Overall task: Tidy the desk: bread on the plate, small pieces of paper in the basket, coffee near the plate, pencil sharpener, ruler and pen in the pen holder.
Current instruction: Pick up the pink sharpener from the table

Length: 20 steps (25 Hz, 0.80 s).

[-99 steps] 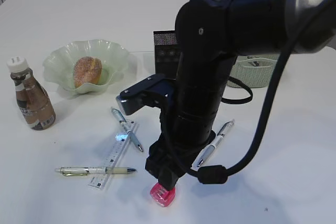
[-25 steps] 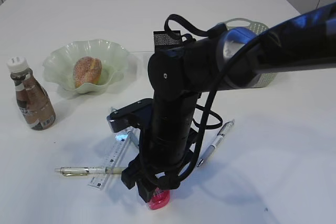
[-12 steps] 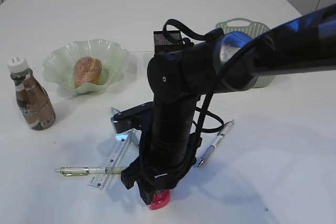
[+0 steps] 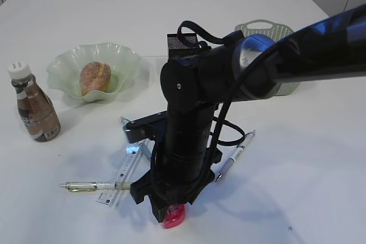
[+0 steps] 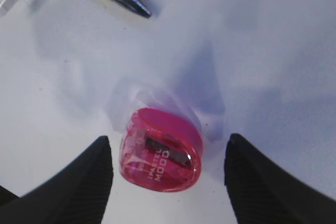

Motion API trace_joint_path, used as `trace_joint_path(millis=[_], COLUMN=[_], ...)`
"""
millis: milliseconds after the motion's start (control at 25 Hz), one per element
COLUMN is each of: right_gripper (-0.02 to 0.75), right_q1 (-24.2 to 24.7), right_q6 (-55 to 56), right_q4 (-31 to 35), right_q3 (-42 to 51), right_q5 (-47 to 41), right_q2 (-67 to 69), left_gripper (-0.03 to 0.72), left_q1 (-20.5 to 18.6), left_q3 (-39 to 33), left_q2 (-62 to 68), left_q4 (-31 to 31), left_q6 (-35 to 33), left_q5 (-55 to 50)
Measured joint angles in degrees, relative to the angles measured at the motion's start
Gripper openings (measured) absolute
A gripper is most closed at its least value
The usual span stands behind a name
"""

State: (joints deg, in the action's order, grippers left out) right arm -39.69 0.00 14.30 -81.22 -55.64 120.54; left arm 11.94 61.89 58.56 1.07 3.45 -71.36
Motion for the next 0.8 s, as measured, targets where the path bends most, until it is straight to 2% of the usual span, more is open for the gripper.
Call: trace_joint_path(millis=[800], right_gripper=[0.522], right_q1=[-0.1], right_q6=[2.9], right_q4=[0.0], right_q3=[0.0], right_q5=[-0.1], right_q2=[0.4], left_gripper=[0.394], left_q1=[0.0], left_q3=[0.0], left_q2=[0.0], left_q4=[-0.2], left_q6=[0.0], left_q5=[0.0])
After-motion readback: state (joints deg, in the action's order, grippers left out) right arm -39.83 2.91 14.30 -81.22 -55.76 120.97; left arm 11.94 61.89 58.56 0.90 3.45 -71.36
